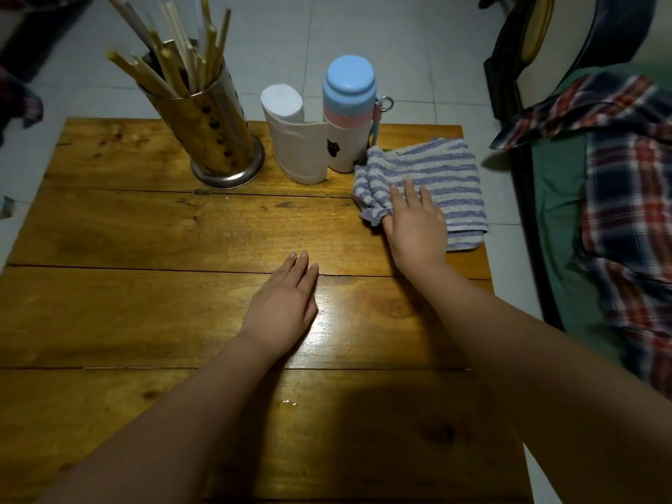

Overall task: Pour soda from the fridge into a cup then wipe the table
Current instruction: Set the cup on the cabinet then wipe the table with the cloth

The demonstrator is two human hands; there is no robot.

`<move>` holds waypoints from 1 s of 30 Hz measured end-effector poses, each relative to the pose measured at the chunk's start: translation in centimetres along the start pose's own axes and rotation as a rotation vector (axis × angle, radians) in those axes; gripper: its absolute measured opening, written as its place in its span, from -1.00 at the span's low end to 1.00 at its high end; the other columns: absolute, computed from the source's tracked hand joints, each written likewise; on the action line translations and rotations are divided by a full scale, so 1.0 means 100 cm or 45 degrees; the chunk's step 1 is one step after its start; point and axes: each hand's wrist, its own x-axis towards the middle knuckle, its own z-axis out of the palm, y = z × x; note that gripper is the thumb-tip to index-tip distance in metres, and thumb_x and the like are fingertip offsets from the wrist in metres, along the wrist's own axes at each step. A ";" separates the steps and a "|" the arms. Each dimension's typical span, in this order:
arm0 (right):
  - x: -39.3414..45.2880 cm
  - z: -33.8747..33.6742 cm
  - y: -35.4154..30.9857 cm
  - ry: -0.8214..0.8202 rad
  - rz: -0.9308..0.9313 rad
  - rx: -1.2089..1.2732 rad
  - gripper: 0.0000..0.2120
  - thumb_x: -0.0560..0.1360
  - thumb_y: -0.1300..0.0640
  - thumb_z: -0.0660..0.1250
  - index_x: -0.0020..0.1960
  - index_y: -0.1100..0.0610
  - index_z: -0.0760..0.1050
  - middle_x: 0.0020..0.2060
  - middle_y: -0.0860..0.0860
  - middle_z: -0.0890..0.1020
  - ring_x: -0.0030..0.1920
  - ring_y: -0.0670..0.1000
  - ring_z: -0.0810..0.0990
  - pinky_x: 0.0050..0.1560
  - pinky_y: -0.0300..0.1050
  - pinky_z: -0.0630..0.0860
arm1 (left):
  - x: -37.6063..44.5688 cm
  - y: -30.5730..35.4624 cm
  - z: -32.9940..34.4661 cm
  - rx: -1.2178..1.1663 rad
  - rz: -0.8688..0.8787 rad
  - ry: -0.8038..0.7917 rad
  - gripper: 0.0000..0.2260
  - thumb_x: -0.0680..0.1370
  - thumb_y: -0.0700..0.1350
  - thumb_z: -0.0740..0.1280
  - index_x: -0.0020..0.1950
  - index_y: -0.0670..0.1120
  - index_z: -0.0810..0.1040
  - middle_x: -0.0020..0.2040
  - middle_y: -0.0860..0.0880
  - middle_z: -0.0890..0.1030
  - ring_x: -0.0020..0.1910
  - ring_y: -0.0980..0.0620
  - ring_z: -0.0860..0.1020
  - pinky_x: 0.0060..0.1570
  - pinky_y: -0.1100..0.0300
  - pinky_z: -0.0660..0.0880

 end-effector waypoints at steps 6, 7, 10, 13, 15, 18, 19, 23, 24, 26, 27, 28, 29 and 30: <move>-0.020 -0.021 0.011 0.254 0.046 0.569 -0.61 0.57 0.19 0.09 0.39 0.18 0.28 0.15 0.16 0.54 0.14 0.15 0.48 -0.03 -0.08 0.37 | -0.002 -0.001 -0.002 -0.015 -0.014 -0.037 -0.53 0.63 -0.07 0.07 0.52 -0.10 0.07 0.55 -0.09 0.04 0.53 -0.03 -0.02 0.47 0.15 -0.01; -0.024 -0.025 0.012 0.272 0.055 0.600 -0.60 0.57 0.19 0.08 0.40 0.18 0.27 0.11 0.18 0.55 0.10 0.16 0.49 -0.08 -0.09 0.35 | -0.002 -0.002 -0.002 -0.006 -0.014 -0.049 -0.53 0.63 -0.07 0.07 0.52 -0.09 0.07 0.55 -0.08 0.03 0.53 -0.03 -0.02 0.47 0.14 -0.01; -0.037 -0.039 0.013 0.321 0.066 0.651 -0.58 0.56 0.21 0.08 0.41 0.16 0.25 0.03 0.22 0.57 0.00 0.19 0.51 -0.17 -0.14 0.27 | -0.005 -0.006 -0.006 0.044 -0.015 -0.072 -0.53 0.63 -0.04 0.05 0.53 -0.07 0.05 0.55 -0.08 0.05 0.53 -0.03 0.00 0.47 0.13 -0.04; -0.051 -0.057 0.007 0.368 0.079 0.700 -0.59 0.55 0.22 0.08 0.39 0.17 0.28 0.10 0.19 0.56 0.06 0.17 0.50 -0.13 -0.13 0.30 | -0.018 -0.012 -0.012 0.023 -0.069 -0.068 -0.52 0.63 -0.04 0.07 0.52 -0.08 0.05 0.54 -0.10 0.08 0.52 -0.04 0.02 0.47 0.14 -0.04; -0.065 -0.067 -0.002 0.368 0.072 0.718 -0.61 0.55 0.22 0.09 0.38 0.18 0.29 0.12 0.17 0.55 0.07 0.18 0.50 -0.08 -0.07 0.37 | -0.031 -0.018 -0.016 -0.011 -0.115 -0.063 -0.52 0.62 -0.05 0.08 0.52 -0.10 0.07 0.54 -0.11 0.09 0.52 -0.05 0.04 0.47 0.14 -0.04; -0.093 -0.072 -0.018 0.313 0.047 0.653 -0.61 0.56 0.19 0.10 0.38 0.15 0.30 0.08 0.16 0.56 0.03 0.18 0.50 -0.14 -0.06 0.36 | -0.053 -0.028 -0.022 -0.042 -0.165 -0.058 -0.53 0.62 -0.05 0.09 0.51 -0.11 0.11 0.53 -0.12 0.12 0.51 -0.07 0.07 0.47 0.12 -0.02; -0.103 -0.071 -0.025 0.298 0.035 0.619 -0.61 0.56 0.19 0.10 0.38 0.14 0.29 0.08 0.16 0.56 0.02 0.18 0.50 -0.17 -0.09 0.33 | -0.062 -0.032 -0.024 -0.036 -0.183 -0.059 -0.53 0.62 -0.04 0.09 0.51 -0.11 0.11 0.53 -0.11 0.12 0.51 -0.07 0.07 0.47 0.12 -0.01; -0.137 -0.056 -0.047 0.202 -0.020 0.524 -0.59 0.55 0.19 0.12 0.40 0.13 0.28 0.08 0.14 0.57 0.01 0.17 0.52 -0.20 -0.10 0.30 | -0.088 -0.048 -0.027 -0.018 -0.233 -0.067 -0.52 0.63 -0.01 0.06 0.52 -0.09 0.07 0.54 -0.08 0.08 0.51 -0.04 0.05 0.46 0.14 -0.01; -0.145 -0.051 -0.053 0.176 -0.040 0.498 -0.59 0.55 0.18 0.12 0.39 0.13 0.29 0.09 0.14 0.58 0.02 0.17 0.53 -0.19 -0.09 0.31 | -0.094 -0.053 -0.027 -0.021 -0.239 -0.065 -0.52 0.62 -0.01 0.06 0.52 -0.09 0.08 0.54 -0.08 0.09 0.51 -0.04 0.05 0.46 0.14 -0.01; -0.162 -0.043 -0.066 0.142 -0.073 0.445 -0.58 0.54 0.12 0.09 0.38 0.13 0.30 0.11 0.14 0.58 0.06 0.18 0.53 -0.17 -0.07 0.35 | -0.107 -0.062 -0.027 -0.036 -0.244 -0.058 -0.53 0.62 -0.03 0.07 0.51 -0.10 0.10 0.53 -0.10 0.11 0.51 -0.05 0.07 0.47 0.13 0.01; -0.170 -0.040 -0.072 0.123 -0.085 0.416 -0.57 0.52 0.08 0.07 0.38 0.12 0.31 0.11 0.14 0.58 0.07 0.18 0.54 -0.16 -0.07 0.37 | -0.114 -0.066 -0.027 -0.039 -0.245 -0.057 -0.53 0.62 -0.03 0.08 0.51 -0.11 0.11 0.53 -0.10 0.12 0.51 -0.05 0.07 0.47 0.12 0.02; -0.179 -0.036 -0.077 0.094 -0.092 0.383 -0.57 0.52 0.07 0.07 0.37 0.11 0.31 0.11 0.13 0.58 0.08 0.17 0.54 -0.15 -0.06 0.38 | -0.122 -0.070 -0.026 -0.043 -0.250 -0.058 -0.53 0.62 -0.04 0.09 0.51 -0.11 0.12 0.53 -0.11 0.12 0.51 -0.06 0.08 0.48 0.11 0.02; -0.188 -0.032 -0.082 0.052 -0.099 0.345 -0.59 0.54 0.07 0.09 0.38 0.10 0.30 0.12 0.12 0.57 0.09 0.17 0.53 -0.12 -0.05 0.39 | -0.129 -0.074 -0.026 -0.053 -0.260 -0.056 -0.53 0.62 -0.04 0.09 0.51 -0.12 0.12 0.53 -0.11 0.12 0.51 -0.06 0.08 0.48 0.10 0.02; -0.196 -0.029 -0.087 0.001 -0.108 0.308 -0.60 0.56 0.07 0.11 0.39 0.08 0.29 0.13 0.11 0.57 0.11 0.15 0.53 -0.09 -0.05 0.39 | -0.137 -0.079 -0.024 -0.058 -0.271 -0.056 -0.53 0.62 -0.04 0.09 0.51 -0.12 0.12 0.53 -0.11 0.12 0.51 -0.06 0.08 0.48 0.10 0.01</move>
